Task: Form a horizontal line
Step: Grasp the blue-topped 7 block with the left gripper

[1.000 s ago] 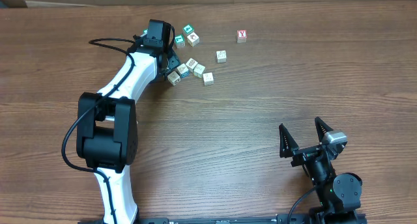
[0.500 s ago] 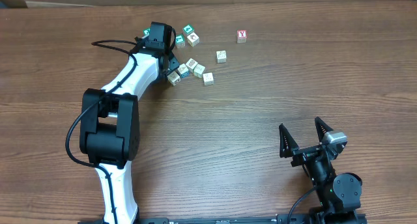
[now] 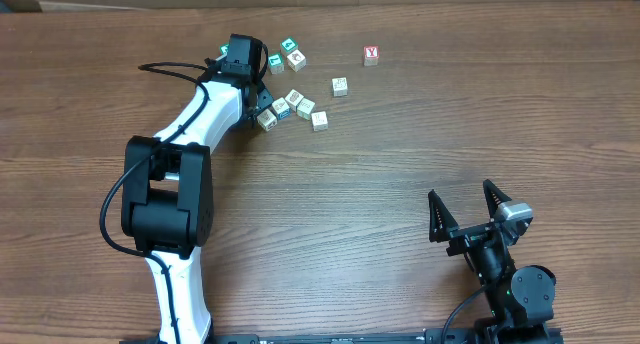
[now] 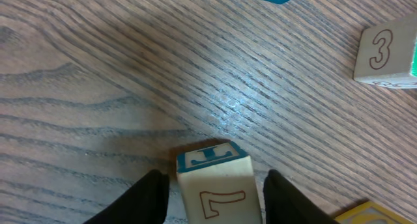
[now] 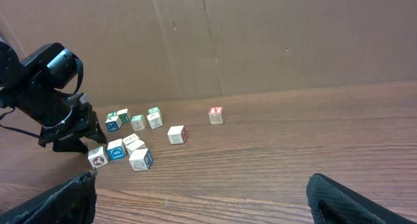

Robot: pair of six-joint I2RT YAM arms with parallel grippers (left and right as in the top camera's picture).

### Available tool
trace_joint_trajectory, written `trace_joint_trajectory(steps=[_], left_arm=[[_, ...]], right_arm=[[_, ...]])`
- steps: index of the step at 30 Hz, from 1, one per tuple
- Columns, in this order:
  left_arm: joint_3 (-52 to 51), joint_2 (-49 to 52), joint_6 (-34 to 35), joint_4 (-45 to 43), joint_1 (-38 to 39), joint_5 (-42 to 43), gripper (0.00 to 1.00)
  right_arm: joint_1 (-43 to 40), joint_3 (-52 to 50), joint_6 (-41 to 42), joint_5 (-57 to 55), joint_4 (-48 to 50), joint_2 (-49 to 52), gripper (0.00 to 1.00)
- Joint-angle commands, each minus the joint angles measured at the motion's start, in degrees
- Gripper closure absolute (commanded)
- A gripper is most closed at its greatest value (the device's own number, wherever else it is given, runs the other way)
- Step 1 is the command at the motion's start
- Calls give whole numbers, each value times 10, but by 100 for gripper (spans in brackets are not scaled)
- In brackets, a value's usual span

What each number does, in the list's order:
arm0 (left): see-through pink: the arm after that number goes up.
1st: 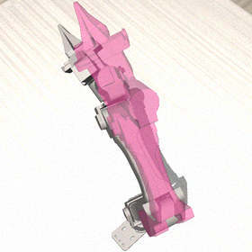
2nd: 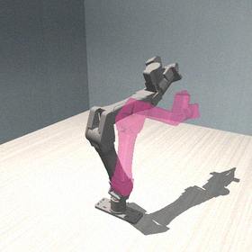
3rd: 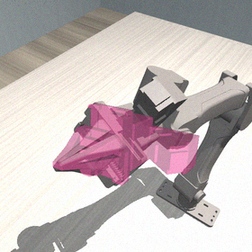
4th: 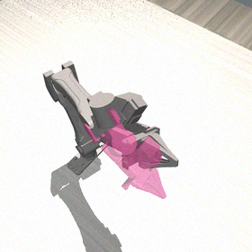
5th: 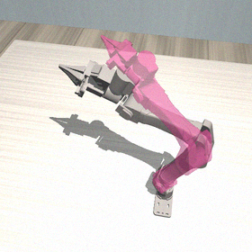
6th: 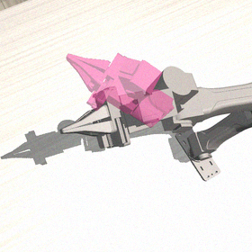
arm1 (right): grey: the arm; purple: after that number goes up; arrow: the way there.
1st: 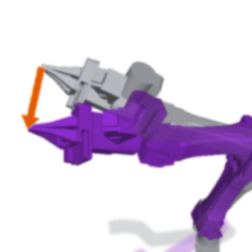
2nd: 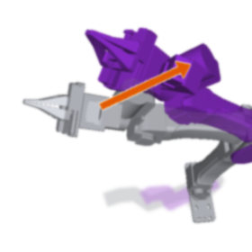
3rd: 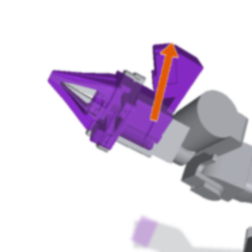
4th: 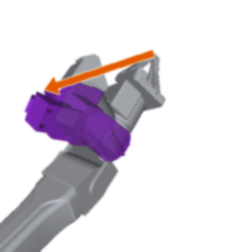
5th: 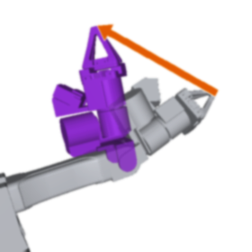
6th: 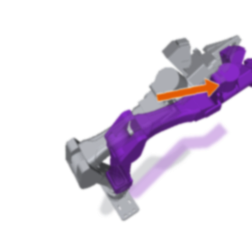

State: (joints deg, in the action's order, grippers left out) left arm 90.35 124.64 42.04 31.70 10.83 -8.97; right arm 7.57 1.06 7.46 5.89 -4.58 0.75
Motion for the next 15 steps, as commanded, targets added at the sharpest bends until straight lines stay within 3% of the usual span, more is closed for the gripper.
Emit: trace_joint_trajectory(steps=[1, 15], left_arm=[[-3, 7, -3, 3, -3, -21, 56], [-13, 7, -3, 11, -3, -22, 66]], right_arm=[[-2, -6, 2, -4, 2, -3, 0], [-2, -6, 2, -4, 2, -3, 0]])
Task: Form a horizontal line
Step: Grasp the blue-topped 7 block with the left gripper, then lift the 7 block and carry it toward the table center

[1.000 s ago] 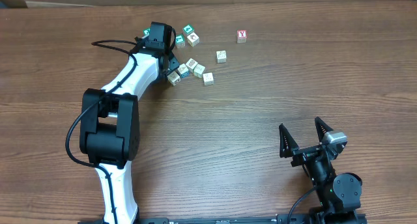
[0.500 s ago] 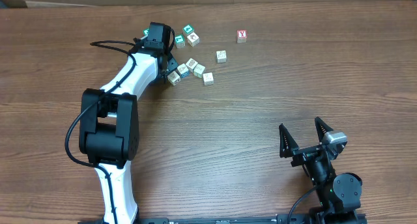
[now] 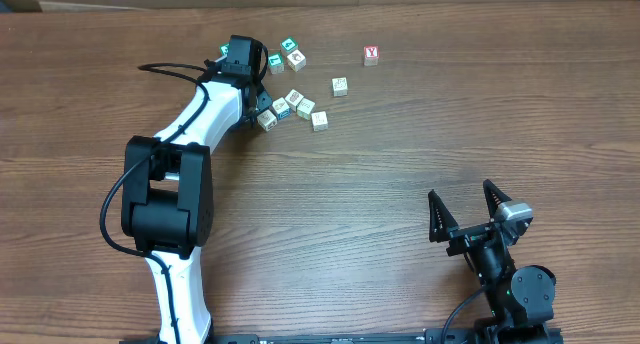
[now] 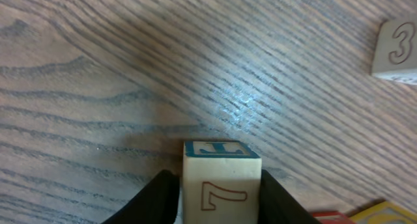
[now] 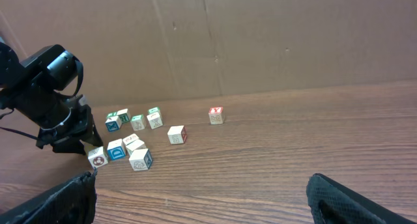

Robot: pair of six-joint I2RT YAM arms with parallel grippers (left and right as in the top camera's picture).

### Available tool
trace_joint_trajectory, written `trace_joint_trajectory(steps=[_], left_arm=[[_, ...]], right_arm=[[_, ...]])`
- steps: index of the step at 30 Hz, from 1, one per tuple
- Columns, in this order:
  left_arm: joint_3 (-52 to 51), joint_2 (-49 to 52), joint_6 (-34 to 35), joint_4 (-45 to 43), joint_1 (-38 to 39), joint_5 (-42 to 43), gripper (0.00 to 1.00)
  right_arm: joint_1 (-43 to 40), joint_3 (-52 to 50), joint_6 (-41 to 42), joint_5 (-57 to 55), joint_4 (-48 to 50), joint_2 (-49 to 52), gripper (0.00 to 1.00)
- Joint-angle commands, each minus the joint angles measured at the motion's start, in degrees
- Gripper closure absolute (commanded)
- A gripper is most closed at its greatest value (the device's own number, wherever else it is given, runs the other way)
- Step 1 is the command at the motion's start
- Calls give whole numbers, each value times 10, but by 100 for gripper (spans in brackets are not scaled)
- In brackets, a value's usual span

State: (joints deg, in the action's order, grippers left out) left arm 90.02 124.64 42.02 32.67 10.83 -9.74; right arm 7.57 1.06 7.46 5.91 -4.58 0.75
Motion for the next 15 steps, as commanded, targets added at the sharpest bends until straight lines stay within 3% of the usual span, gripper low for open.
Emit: trace_joint_trajectory(steps=[1, 8, 15], left_arm=[[-9, 7, -3, 1, -3, -14, 68], [5, 3, -74, 9, -7, -12, 71], [66, -42, -96, 86, -16, -12, 70]], right_arm=[[-2, -6, 2, -4, 2, -3, 0], [-2, -6, 2, -4, 2, -3, 0], [-2, -6, 2, -4, 2, -3, 0]])
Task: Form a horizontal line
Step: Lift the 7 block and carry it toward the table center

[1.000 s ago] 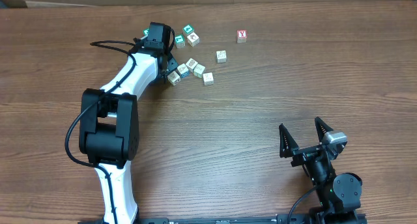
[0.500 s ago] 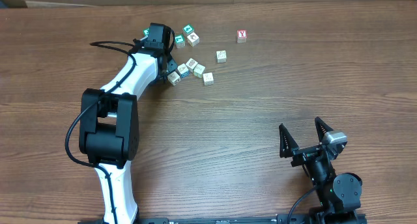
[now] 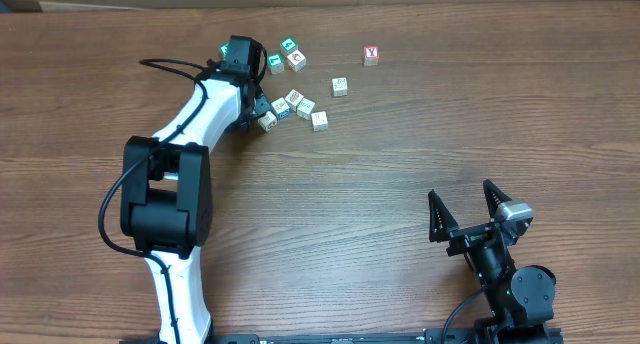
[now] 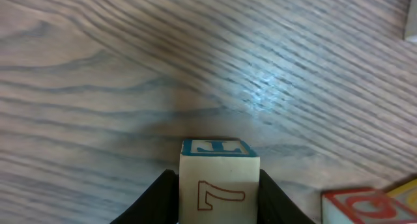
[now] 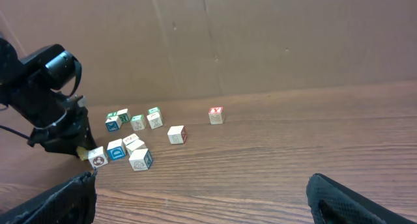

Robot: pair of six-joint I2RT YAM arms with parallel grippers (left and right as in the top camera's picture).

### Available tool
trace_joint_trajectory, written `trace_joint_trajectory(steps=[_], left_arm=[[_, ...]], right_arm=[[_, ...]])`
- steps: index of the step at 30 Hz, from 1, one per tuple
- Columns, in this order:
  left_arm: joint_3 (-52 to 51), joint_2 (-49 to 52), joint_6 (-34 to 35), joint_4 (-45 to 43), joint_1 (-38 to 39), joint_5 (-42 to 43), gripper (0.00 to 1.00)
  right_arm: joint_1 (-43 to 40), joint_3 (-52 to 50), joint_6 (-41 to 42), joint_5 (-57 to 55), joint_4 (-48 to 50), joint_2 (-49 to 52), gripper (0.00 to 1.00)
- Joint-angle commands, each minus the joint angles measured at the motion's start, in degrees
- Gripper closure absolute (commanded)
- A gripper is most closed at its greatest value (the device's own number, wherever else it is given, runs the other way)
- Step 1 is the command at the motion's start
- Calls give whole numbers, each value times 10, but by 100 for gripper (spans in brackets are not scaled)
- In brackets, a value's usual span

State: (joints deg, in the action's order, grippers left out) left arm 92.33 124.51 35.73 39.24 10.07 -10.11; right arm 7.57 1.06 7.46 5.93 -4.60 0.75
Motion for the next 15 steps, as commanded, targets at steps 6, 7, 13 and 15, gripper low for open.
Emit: trace_joint_trajectory(steps=[6, 7, 13, 15], left_arm=[[94, -112, -60, 108, -8, -8, 73], [95, -129, -59, 118, -8, -8, 73], [95, -226, -55, 213, -7, 27, 73], [95, -251, -55, 247, -7, 50, 73]], right_arm=[[-2, -6, 2, -5, 2, -3, 0], [-2, -6, 2, -5, 2, -3, 0], [-2, -6, 2, -5, 2, -3, 0], [-2, -6, 2, -5, 2, -3, 0]])
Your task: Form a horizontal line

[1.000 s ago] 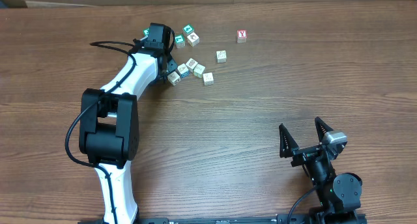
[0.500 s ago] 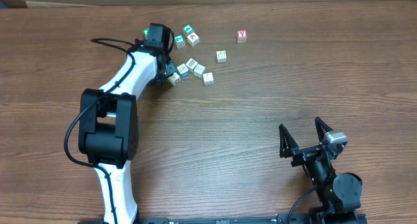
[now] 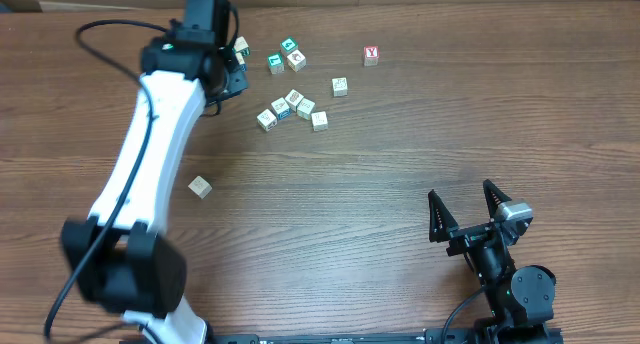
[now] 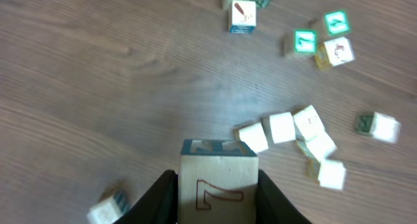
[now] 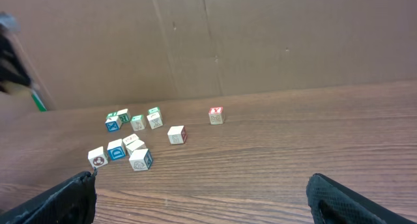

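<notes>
In the left wrist view my left gripper [image 4: 218, 177] is shut on a wooden block [image 4: 219, 160] with a red 7 on its side and a blue letter on top, held high above the table. In the overhead view that gripper [image 3: 222, 76] hangs left of the scattered blocks and hides the block it holds. A loose cluster of blocks [image 3: 292, 109] lies on the table, with others further back [image 3: 287, 56] and a red Y block [image 3: 371, 54] apart at the right. My right gripper [image 3: 465, 216] stands open at the front right, holding nothing.
One lone block [image 3: 201, 187] lies at the left middle of the table [image 3: 400, 164], also low left in the left wrist view [image 4: 107, 208]. A single block [image 3: 340, 86] sits between the cluster and the Y block. A cardboard wall [image 5: 260, 42] backs the table.
My left gripper, shut on the 7 block, was just above the wood beside the cluster and is now high above the table, further left and back. The lone block at the left middle now shows.
My left gripper first stood open around the 7 block on the table at the cluster's left edge. Then its fingers were shut on the block. Then it held the block just off the wood, and now high up. The right arm has stayed put.
</notes>
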Robot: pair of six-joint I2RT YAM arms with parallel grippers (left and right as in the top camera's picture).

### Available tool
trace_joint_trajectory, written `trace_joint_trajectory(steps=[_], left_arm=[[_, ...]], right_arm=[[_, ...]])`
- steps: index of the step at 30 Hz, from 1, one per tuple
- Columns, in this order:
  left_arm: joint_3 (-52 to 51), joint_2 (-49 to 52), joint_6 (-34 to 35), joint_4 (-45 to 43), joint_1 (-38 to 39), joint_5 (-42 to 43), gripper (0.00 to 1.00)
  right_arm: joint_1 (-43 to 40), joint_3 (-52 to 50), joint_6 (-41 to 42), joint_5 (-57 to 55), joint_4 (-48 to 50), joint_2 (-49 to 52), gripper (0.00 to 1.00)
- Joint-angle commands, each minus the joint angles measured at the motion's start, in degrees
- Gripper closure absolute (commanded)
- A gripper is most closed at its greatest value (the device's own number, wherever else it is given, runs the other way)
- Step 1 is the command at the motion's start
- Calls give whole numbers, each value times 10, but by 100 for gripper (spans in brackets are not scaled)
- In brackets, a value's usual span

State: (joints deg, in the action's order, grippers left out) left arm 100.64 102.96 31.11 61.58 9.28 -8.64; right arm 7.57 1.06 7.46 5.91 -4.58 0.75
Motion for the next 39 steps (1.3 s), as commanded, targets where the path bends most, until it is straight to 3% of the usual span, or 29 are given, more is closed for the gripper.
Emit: trace_joint_trajectory(steps=[1, 8, 16, 25, 30, 39], left_arm=[[12, -45, -9, 39, 1, 48, 73], [8, -63, -9, 131, 9, 83, 75], [-70, -62, -9, 120, 69, 83, 75], [-226, -62, 10, -27, 154, 80, 70], [-307, -61, 25, -140, 171, 80, 72], [-354, -16, 27, -229, 170, 35, 76]], right_arm=[[-2, -6, 2, -4, 2, -3, 0], [-2, -6, 2, -4, 2, -3, 0], [-2, -6, 2, -4, 2, -3, 0], [-2, -6, 2, -4, 2, -3, 0], [-2, -6, 2, -4, 2, -3, 0], [-2, -6, 2, -4, 2, -3, 0]])
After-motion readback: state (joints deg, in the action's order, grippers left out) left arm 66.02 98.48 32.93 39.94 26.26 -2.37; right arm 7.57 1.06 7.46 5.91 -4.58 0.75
